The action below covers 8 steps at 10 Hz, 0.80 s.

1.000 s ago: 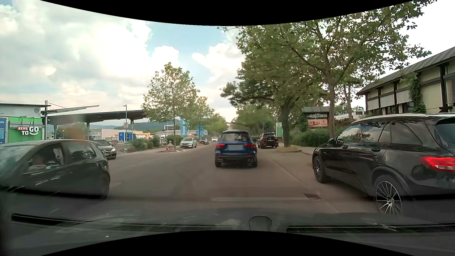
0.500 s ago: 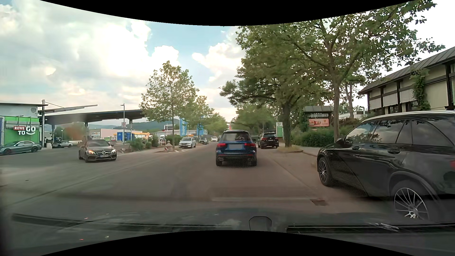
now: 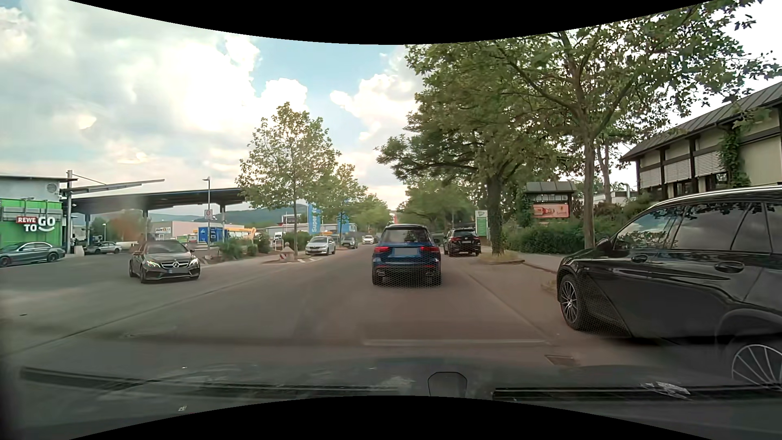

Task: Follow the waypoints while adhering to traffic rules and regulations

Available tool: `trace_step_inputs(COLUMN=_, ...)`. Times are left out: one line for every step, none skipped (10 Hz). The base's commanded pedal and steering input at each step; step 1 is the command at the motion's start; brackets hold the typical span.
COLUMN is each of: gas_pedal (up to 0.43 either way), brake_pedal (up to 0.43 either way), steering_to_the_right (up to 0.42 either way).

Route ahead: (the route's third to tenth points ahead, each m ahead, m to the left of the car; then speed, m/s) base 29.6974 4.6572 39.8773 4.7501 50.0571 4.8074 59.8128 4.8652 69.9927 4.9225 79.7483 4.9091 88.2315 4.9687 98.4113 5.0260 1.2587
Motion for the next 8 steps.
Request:
trace_step_inputs(gas_pedal=0.157, brake_pedal=0.0, steering_to_the_right=0.001)
trace_step_inputs(gas_pedal=0.157, brake_pedal=0.0, steering_to_the_right=0.001)
trace_step_inputs(gas_pedal=0.15, brake_pedal=0.0, steering_to_the_right=0.001)
trace_step_inputs(gas_pedal=0.13, brake_pedal=0.0, steering_to_the_right=0.001)
trace_step_inputs(gas_pedal=0.098, brake_pedal=0.0, steering_to_the_right=0.001)
trace_step_inputs(gas_pedal=0.059, brake_pedal=0.0, steering_to_the_right=0.001)
trace_step_inputs(gas_pedal=0.039, brake_pedal=0.0, steering_to_the_right=0.001)
trace_step_inputs(gas_pedal=0.028, brake_pedal=0.0, steering_to_the_right=0.001)
